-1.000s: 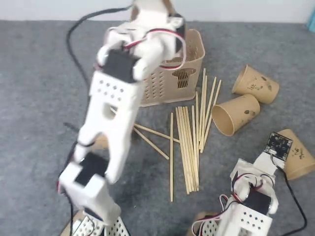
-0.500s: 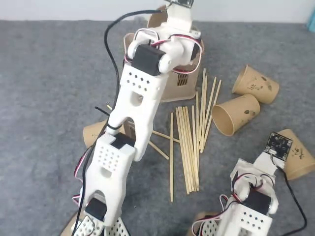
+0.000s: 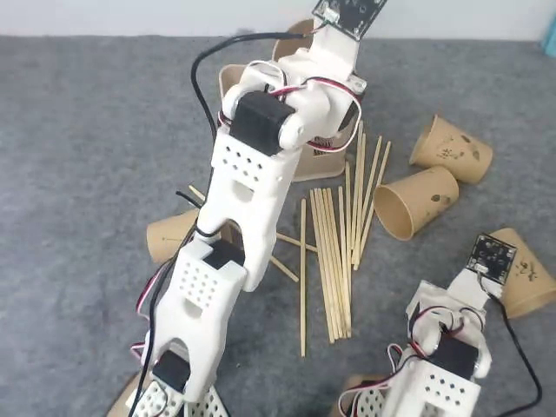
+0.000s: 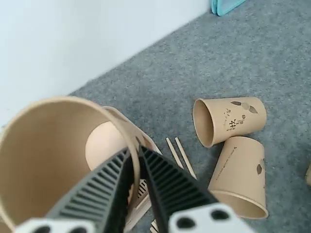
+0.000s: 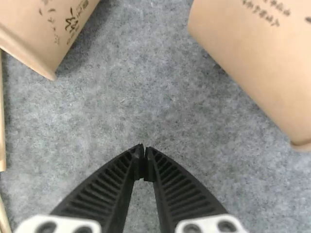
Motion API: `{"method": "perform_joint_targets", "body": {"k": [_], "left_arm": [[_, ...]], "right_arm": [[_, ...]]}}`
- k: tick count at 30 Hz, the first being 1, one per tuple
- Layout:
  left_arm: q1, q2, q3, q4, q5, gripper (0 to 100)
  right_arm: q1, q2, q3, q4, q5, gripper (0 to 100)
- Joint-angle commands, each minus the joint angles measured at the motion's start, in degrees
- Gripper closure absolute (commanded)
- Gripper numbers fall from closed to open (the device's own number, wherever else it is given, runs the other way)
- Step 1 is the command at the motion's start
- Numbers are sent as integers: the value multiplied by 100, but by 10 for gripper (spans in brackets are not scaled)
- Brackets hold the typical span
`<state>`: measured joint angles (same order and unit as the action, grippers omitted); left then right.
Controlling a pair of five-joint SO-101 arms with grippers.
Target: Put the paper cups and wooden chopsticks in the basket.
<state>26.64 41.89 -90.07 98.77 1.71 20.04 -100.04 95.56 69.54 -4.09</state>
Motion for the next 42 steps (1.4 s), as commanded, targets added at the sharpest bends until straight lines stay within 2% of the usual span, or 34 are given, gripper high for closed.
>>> {"method": "perform_joint_targets", "body": {"k": [1,17,19,24,27,34,38,42], "left_arm": [[-158,-70,-180,70,-70,984],[-360,-62,-171,44,-62,980],[-360,-62,-171,79,-62,939],[-352,-70,-189,167,-26,740],[-360,-88,-215,167,-26,660],[-774,-888,-374,202,-26,651],[-1081,-1802,435,202,-18,651],[-1301,-2980,2352,193,-18,651]], "right_arm": [[13,-22,88,66,44,989],[22,-22,88,66,44,989],[22,-22,88,66,44,989],[22,-22,88,66,44,989],[22,-22,88,66,44,989],[22,-22,88,66,44,989],[22,-22,88,66,44,989],[13,-22,88,66,44,989]]}}
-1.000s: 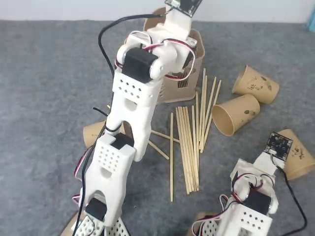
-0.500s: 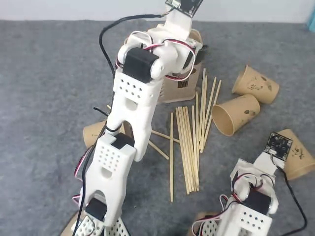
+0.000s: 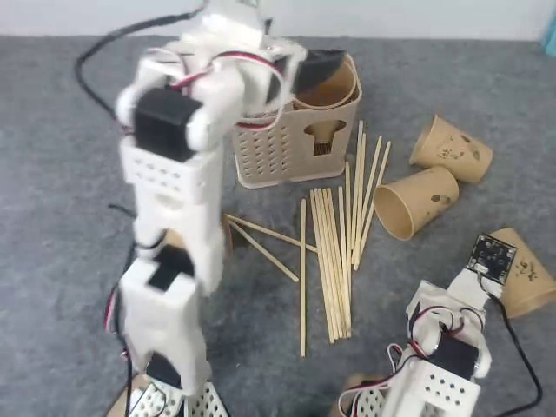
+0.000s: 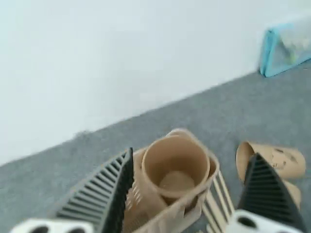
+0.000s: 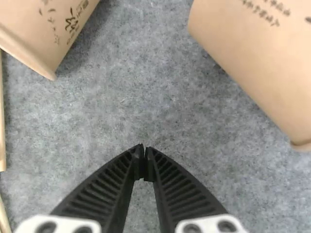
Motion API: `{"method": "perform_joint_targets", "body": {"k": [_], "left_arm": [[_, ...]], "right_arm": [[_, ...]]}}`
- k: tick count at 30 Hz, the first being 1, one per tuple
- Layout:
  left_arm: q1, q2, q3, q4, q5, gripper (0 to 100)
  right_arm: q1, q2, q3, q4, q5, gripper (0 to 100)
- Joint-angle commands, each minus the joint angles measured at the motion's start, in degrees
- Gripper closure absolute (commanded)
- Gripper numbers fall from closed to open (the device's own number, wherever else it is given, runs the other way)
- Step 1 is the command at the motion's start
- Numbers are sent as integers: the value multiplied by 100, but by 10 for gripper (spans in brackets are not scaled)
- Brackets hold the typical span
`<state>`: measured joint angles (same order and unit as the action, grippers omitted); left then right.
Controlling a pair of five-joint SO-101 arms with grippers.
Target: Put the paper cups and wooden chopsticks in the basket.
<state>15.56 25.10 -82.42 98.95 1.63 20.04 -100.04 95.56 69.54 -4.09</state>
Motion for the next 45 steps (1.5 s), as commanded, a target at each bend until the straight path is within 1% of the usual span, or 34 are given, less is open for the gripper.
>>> {"method": "perform_joint_targets", "body": {"k": [1,5,8,13,15,17,20,23,27,32,37,39,43,45], "left_arm": [[-229,-1635,2158,176,-9,651],[-246,-2910,4198,149,-35,651],[-246,-3736,5473,141,-53,651],[-308,-4695,7451,141,-53,651],[-563,-4879,8171,114,-53,651],[-853,-4923,8822,-141,-62,651],[-1495,-4914,9701,-651,-62,651],[-1908,-4949,10475,-1196,-62,651],[-1978,-4958,11169,-1503,-220,651],[-1820,-4958,11688,-1521,-615,652],[-1837,-4958,11952,-1530,-624,661],[-1837,-4958,11960,-1521,-624,704],[-1837,-4958,11960,-1530,-633,833],[-1837,-4958,11952,-1635,-642,882]], "right_arm": [[13,-22,88,66,44,989],[13,-22,79,66,44,989],[13,-22,79,66,44,989],[13,-22,88,66,44,989],[13,-22,88,66,44,989],[22,-22,88,66,44,989],[22,-22,88,66,44,989],[22,-22,88,66,44,989],[22,-22,88,66,44,989],[22,-22,88,66,44,989],[22,-22,88,66,44,989],[22,-22,88,66,44,989],[22,-22,88,66,44,989],[22,-22,88,66,44,989]]}}
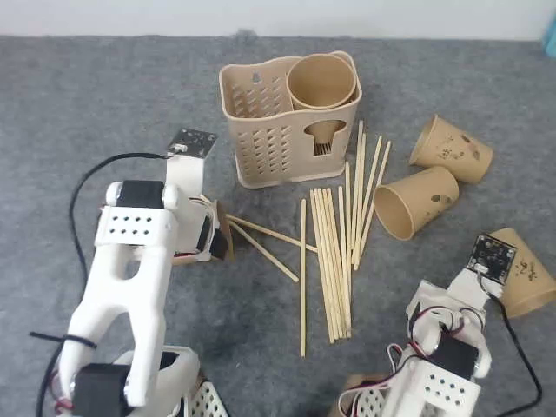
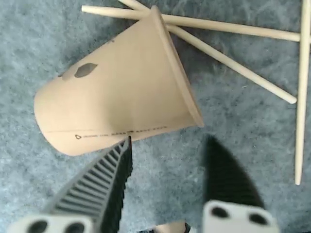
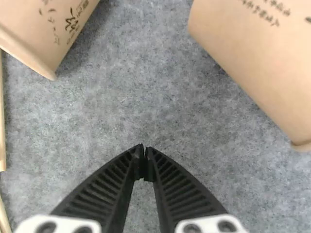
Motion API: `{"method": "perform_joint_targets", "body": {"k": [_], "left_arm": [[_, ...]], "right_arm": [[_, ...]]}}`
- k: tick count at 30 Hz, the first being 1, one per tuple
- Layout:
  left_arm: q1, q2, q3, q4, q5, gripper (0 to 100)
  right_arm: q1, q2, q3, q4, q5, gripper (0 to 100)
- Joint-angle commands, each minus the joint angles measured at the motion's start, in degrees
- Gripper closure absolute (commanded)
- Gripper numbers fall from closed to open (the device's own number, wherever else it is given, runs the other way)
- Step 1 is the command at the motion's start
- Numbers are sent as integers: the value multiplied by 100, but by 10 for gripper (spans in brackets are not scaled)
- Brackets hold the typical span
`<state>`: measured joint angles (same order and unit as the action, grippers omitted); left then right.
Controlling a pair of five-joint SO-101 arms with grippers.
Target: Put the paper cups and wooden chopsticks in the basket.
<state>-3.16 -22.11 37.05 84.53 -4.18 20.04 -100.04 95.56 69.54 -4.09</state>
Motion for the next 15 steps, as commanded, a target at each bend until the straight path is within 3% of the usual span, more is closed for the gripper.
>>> {"method": "perform_joint_targets", "body": {"k": [1,8,15], "left_arm": [[35,-237,4,-290,-105,897],[62,-246,-198,-308,-668,875],[88,-246,-1578,695,-651,870]], "right_arm": [[31,-22,88,66,44,989],[40,-22,88,66,44,989],[40,-22,88,66,44,989]]}}
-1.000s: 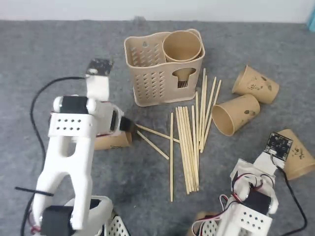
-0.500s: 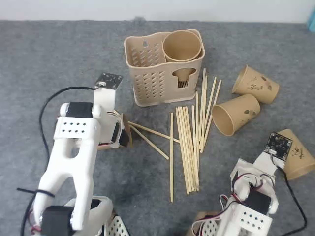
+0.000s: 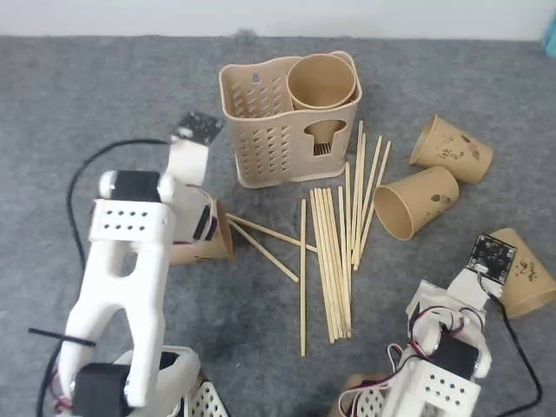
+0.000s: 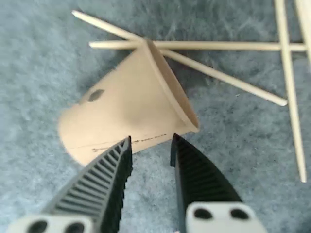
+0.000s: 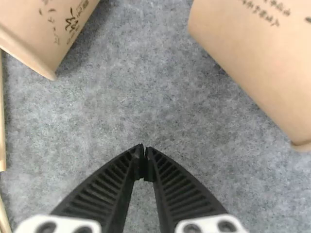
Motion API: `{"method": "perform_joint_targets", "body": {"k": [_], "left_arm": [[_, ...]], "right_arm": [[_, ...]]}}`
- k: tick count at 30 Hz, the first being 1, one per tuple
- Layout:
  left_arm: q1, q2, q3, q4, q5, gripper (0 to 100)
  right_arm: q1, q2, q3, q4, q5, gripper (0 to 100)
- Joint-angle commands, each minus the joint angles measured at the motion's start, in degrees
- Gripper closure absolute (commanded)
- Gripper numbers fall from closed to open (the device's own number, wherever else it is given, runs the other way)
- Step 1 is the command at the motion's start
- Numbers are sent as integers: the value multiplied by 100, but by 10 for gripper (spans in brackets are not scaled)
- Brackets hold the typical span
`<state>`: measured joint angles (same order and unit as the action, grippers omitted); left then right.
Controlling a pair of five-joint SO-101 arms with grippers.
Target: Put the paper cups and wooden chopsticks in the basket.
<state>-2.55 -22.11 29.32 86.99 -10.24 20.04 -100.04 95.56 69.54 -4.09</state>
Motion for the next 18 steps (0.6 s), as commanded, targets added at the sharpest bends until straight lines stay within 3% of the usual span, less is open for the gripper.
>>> {"method": "perform_joint_targets", "body": {"k": [1,5,12,18], "left_arm": [[26,-237,-813,422,-44,870],[79,-237,-444,-79,-70,869],[905,-246,-400,167,-44,869],[1037,-202,-391,-193,-44,866]], "right_arm": [[40,-22,88,66,44,989],[40,-22,88,66,44,989],[40,-22,88,66,44,989],[40,-22,88,66,44,989]]}}
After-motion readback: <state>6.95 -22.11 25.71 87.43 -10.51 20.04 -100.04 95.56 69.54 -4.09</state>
